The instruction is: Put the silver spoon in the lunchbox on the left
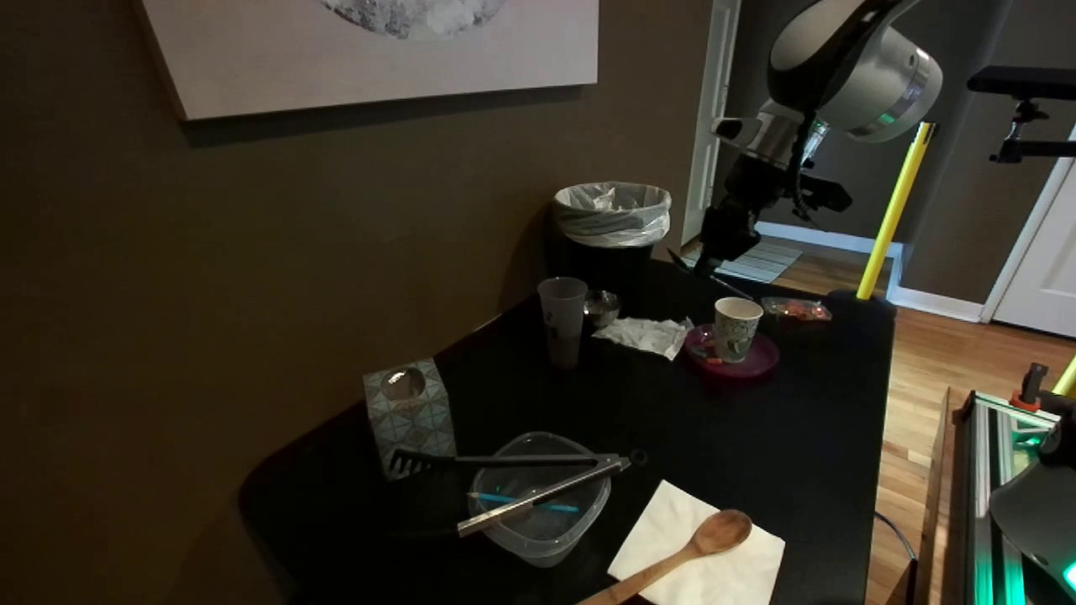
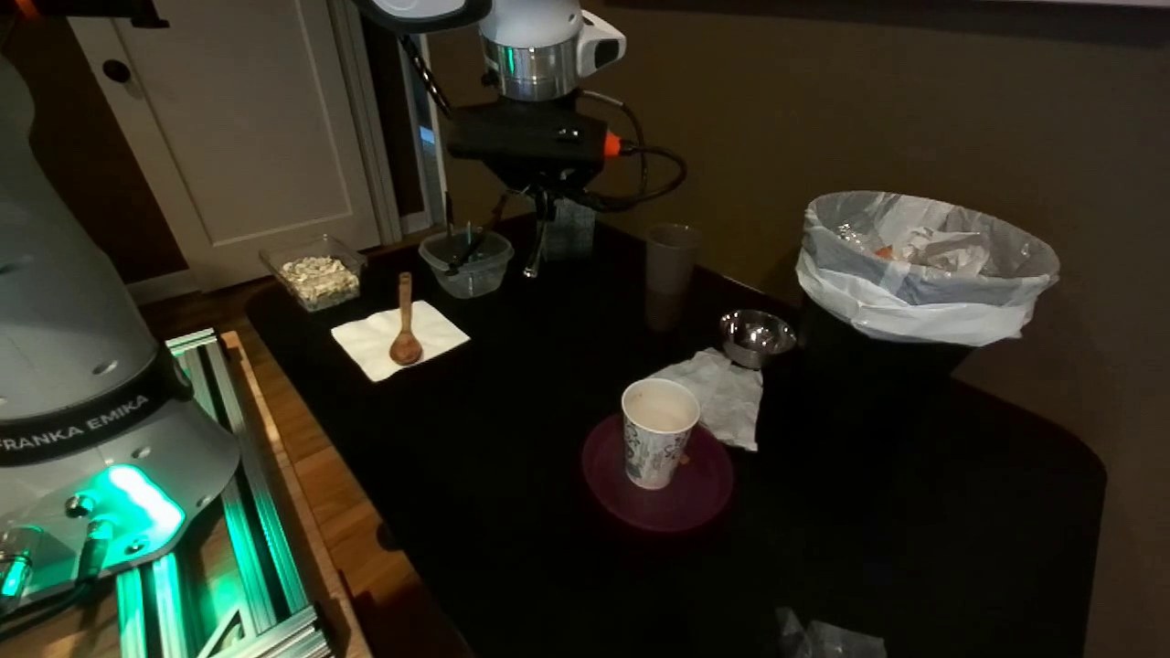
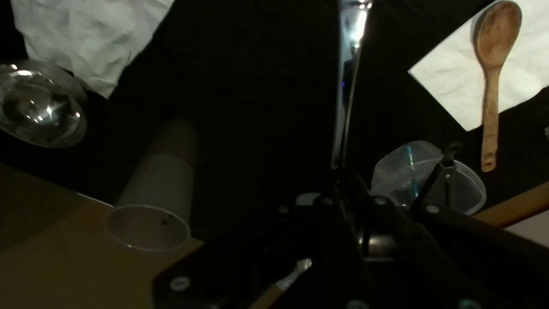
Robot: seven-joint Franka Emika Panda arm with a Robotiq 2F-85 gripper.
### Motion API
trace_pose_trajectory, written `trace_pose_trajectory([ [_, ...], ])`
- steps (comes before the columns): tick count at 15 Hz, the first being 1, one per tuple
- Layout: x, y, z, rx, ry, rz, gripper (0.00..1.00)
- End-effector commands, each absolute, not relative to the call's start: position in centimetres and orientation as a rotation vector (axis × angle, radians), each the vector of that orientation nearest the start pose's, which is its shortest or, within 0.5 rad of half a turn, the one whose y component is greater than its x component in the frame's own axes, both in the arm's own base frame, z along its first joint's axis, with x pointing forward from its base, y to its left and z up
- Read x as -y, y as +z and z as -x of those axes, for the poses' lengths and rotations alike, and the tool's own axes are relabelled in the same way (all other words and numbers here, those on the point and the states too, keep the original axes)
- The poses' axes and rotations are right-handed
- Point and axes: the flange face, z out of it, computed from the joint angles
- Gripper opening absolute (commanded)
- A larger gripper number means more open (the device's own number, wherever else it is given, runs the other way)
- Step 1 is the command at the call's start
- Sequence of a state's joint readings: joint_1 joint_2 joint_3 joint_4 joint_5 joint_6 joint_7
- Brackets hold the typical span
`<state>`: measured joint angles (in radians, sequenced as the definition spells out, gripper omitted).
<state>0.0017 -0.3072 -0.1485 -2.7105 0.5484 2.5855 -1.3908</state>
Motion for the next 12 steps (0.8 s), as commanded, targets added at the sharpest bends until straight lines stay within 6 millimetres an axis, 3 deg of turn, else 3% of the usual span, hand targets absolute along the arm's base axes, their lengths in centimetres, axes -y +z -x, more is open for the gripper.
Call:
trace_pose_trajectory([
  [1,-1.3,35.3,-41.4,1.365,-0.644,2.552,0.02],
  [4,-9.6,37.3,-42.4,1.534,-0.724,2.393,0.02],
  [7,-16.2,38.9,-43.4,1.596,-0.806,2.251,0.02],
  [10,-21.0,38.4,-43.4,1.697,-0.754,2.058,0.02],
  [11,-19.0,39.4,-42.5,1.648,-0.771,2.174,0.09],
  [12,-20.2,39.2,-42.6,1.673,-0.759,2.125,0.09],
])
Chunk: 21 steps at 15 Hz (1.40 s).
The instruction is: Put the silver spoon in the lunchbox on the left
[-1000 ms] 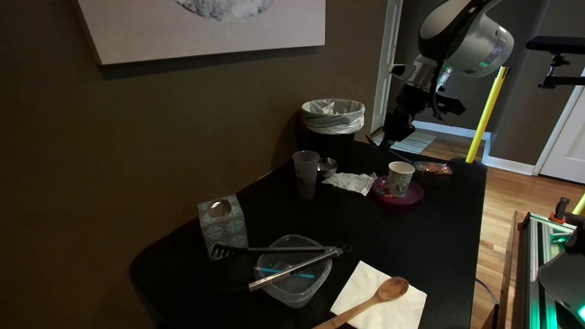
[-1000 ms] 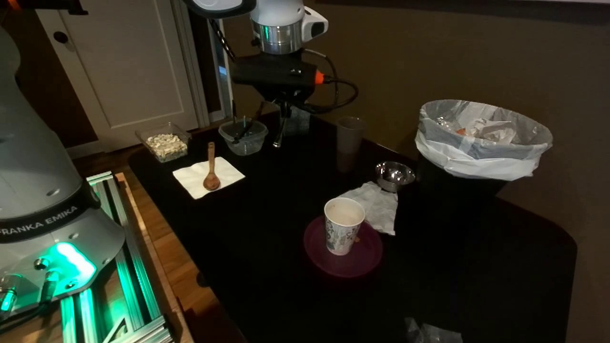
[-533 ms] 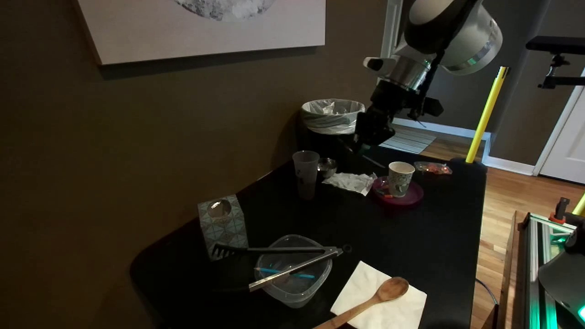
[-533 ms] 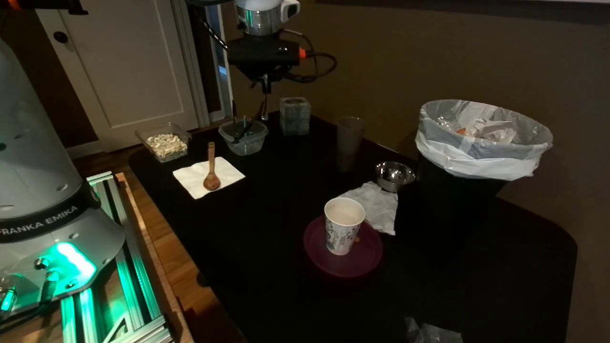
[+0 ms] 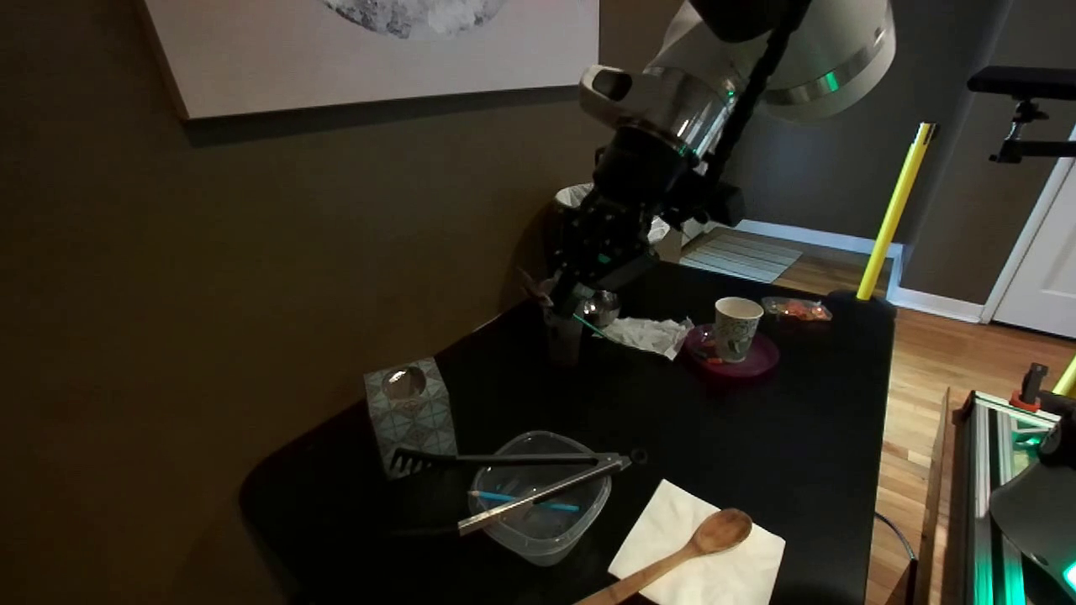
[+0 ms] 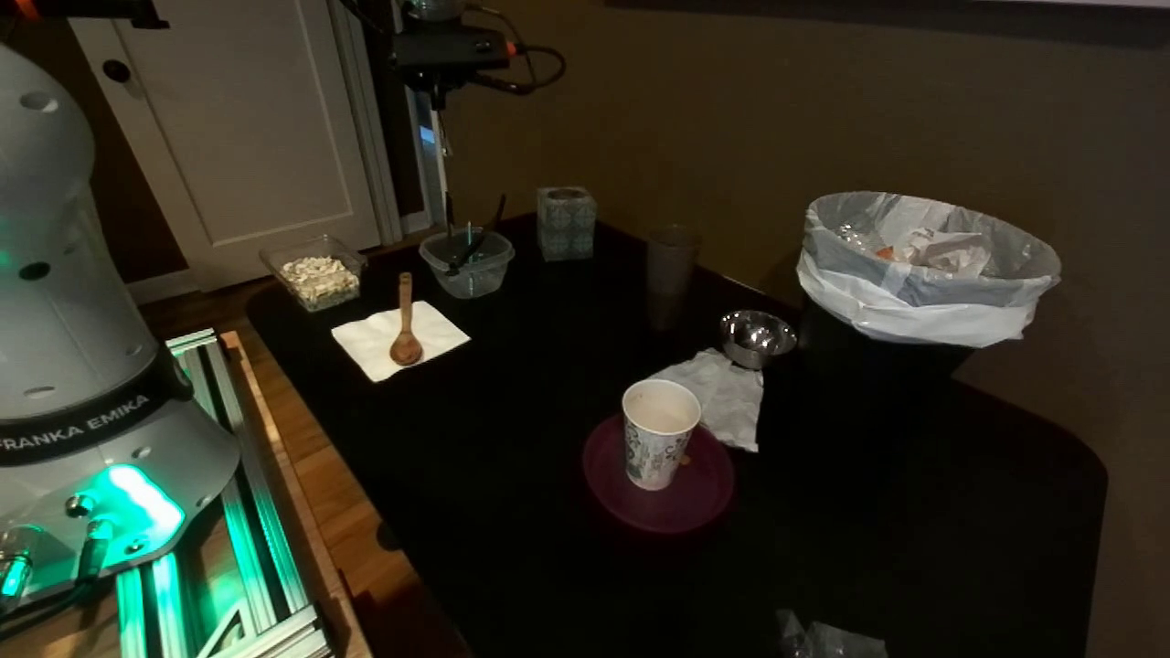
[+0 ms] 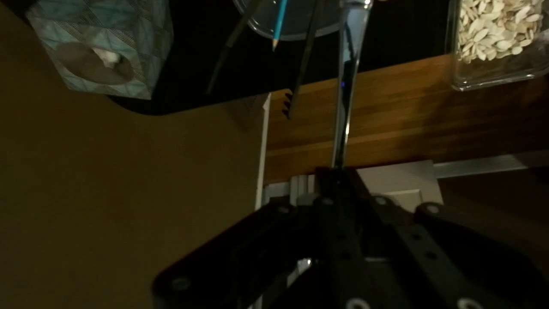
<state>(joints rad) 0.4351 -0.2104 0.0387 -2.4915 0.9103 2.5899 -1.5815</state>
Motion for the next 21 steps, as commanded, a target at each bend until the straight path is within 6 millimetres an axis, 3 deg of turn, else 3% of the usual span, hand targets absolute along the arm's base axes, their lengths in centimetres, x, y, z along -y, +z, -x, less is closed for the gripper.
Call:
trace_pose_trajectory([
  [1,-20.8,38.9,-42.8,1.688,-0.753,2.102,0.09],
  [2,-21.0,38.7,-43.0,1.696,-0.751,2.095,0.09],
  [3,-20.3,38.5,-43.2,1.636,-0.769,2.161,0.02],
  [5,-21.0,37.5,-43.4,1.546,-0.749,2.256,0.02],
  [13,-30.3,34.5,-41.4,1.57,-0.763,2.245,0.02],
  [17,-32.9,33.1,-42.7,1.659,-0.847,2.247,0.02],
  [21,-33.3,30.1,-44.8,1.605,-0.823,2.281,0.02],
])
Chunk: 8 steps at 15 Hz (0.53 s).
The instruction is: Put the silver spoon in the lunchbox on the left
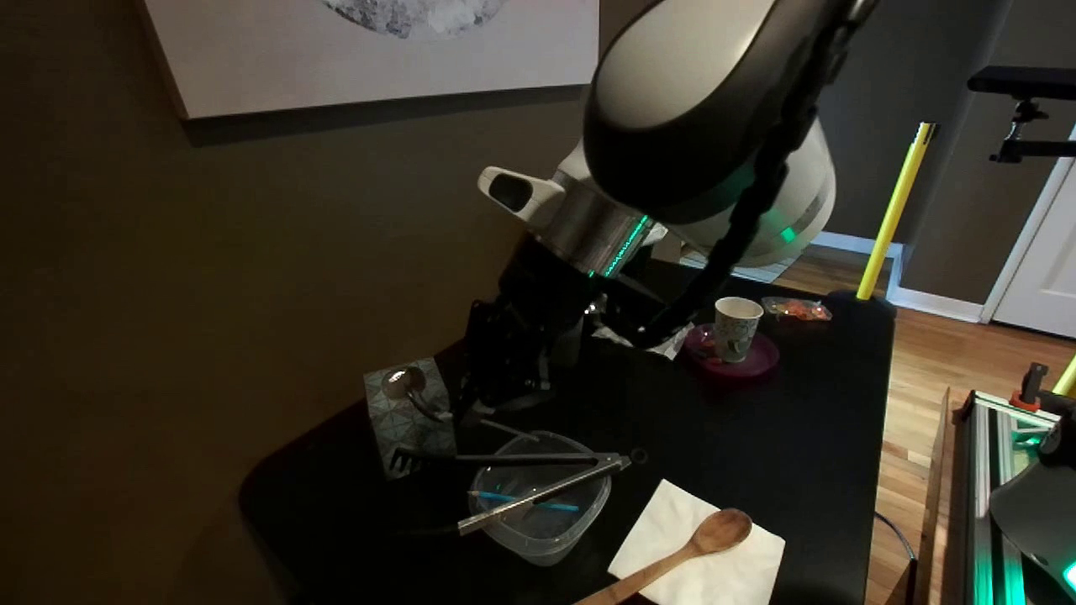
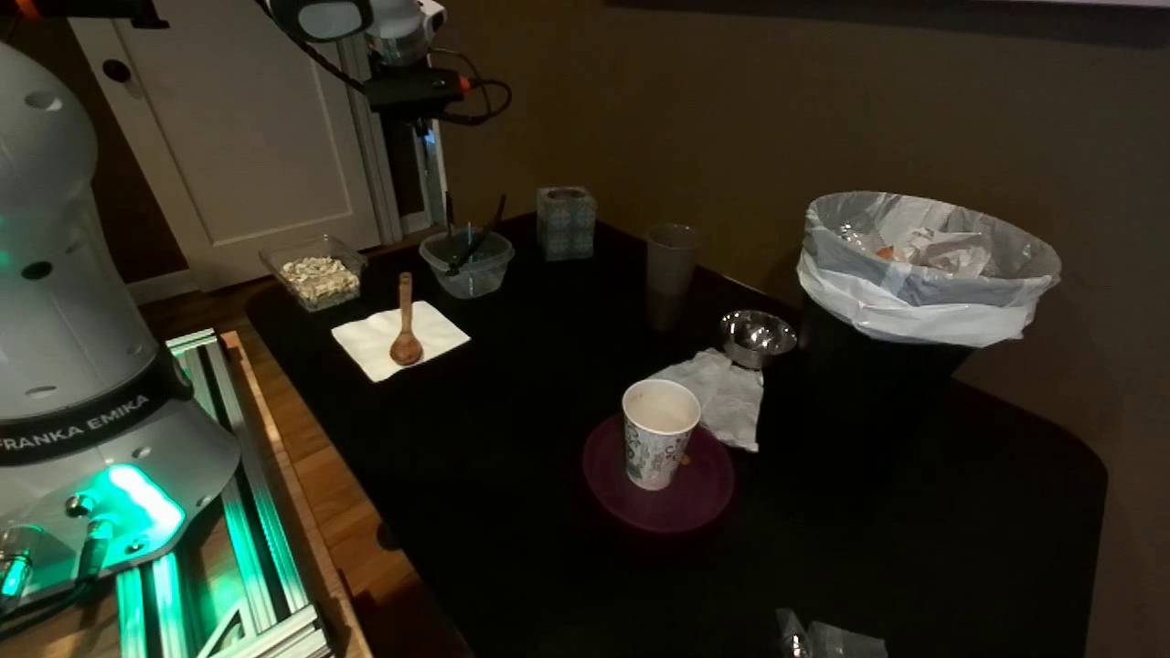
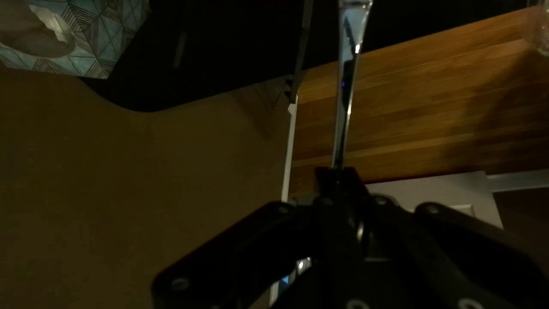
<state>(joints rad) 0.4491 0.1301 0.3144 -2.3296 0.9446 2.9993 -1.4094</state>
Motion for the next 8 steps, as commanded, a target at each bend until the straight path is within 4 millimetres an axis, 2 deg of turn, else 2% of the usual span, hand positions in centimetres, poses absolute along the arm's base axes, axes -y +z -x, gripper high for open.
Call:
trace_pose_trajectory([
  [1,-33.2,29.2,-45.2,1.59,-0.81,2.299,0.02],
  [5,-32.6,25.7,-47.0,1.499,-0.746,2.367,0.02],
  [6,-32.4,27.1,-45.8,1.549,-0.751,2.336,0.02],
  [7,-32.3,26.5,-46.0,1.543,-0.738,2.343,0.09],
  [8,-32.3,26.3,-46.1,1.542,-0.735,2.344,0.09],
])
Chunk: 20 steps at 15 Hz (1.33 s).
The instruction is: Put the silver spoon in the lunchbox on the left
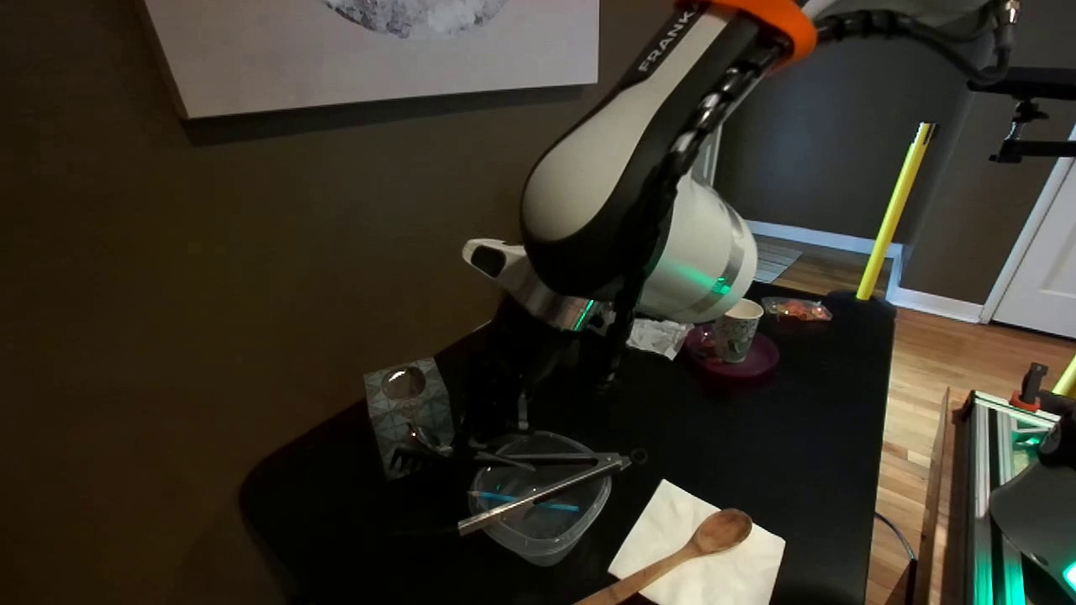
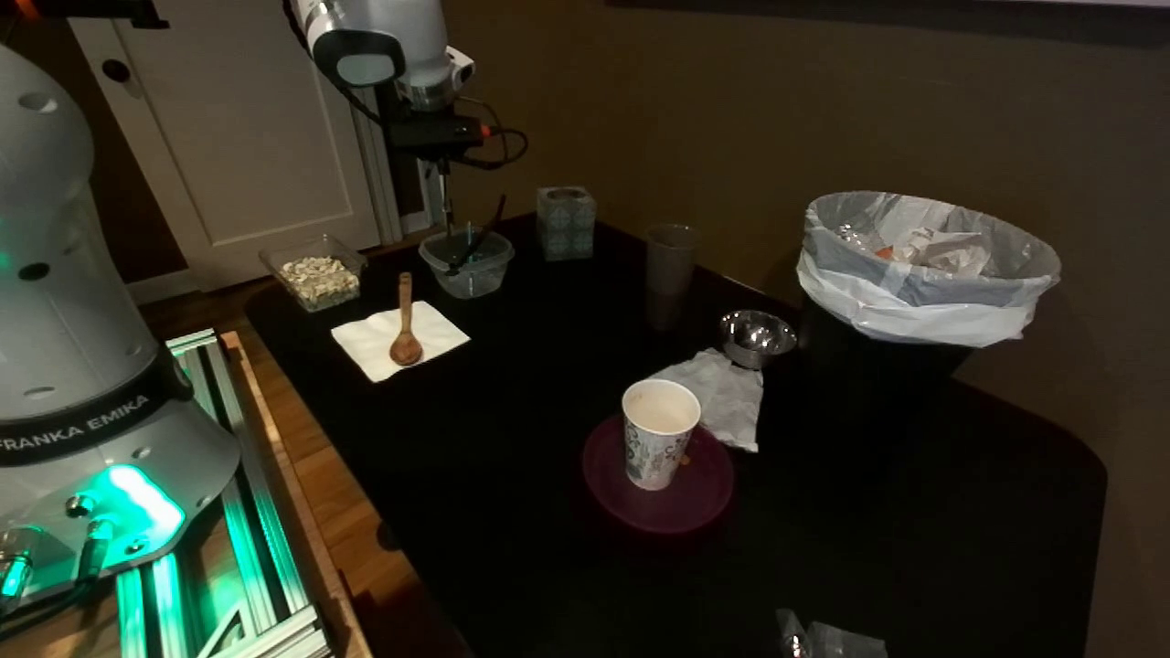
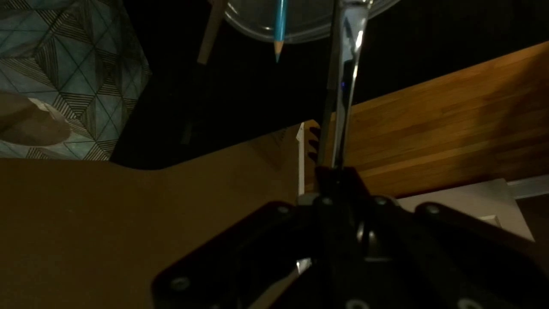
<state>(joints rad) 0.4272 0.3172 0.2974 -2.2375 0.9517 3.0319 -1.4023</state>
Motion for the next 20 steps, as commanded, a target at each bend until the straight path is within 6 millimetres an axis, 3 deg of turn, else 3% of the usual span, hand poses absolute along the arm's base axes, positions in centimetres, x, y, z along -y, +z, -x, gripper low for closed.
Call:
trace_pose_trajectory([
  [1,-32.4,26.4,-46.1,1.543,-0.738,2.343,0.09],
  [2,-32.5,27.0,-45.8,1.529,-0.772,2.362,0.02],
  [10,-33.3,26.0,-45.7,1.222,-0.905,2.533,0.02],
  [15,-35.3,26.0,-45.9,1.215,-0.988,2.529,0.02],
  [20,-35.2,23.5,-46.4,1.191,-0.95,2.539,0.02],
])
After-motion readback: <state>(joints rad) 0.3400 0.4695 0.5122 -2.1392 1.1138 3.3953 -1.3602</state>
